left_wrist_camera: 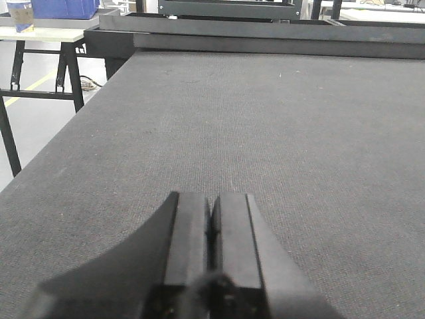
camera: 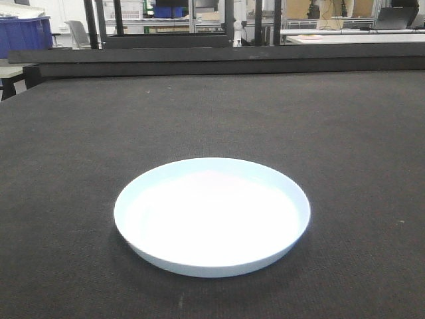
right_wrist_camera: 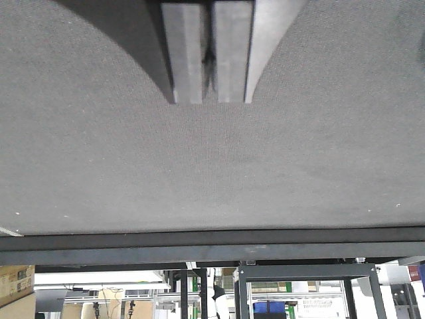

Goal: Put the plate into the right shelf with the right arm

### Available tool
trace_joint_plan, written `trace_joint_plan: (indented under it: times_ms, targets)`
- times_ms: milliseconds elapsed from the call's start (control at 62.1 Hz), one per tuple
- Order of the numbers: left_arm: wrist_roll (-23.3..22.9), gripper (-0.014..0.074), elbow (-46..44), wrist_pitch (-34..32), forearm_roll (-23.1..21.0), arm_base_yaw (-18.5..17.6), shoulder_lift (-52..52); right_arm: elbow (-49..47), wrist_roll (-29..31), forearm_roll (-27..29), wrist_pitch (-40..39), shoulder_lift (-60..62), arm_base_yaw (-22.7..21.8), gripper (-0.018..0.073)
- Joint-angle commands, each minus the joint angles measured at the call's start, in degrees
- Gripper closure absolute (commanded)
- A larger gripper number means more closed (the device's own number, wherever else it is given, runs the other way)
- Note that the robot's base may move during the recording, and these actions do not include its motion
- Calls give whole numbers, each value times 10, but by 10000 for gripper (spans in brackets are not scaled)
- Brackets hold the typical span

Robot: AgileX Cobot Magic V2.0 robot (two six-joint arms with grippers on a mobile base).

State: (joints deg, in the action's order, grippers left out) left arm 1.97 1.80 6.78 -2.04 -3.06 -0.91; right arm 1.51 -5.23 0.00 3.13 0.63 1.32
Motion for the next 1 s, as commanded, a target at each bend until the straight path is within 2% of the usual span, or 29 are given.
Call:
trace_joint_plan:
  times_ms: [0,467,805,902,982]
  targets:
    - [-2,643,6,-49,-4,0,-4,-3,1,-5,-49,8,-3,490]
    - [-2,643,6,-49,-4,0,-4,-3,1,-5,-57,8,-3,490]
    - [-2,643,6,-49,-4,0,-4,-24,-13,-3,-138,8,-3,490]
    - [-2,643,6,-49,-4,0,-4,-98,-14,-4,-106,1,-3,490]
    - [-2,643,6,-49,-4,0,-4,-182,-14,0,-2,-22,0,490]
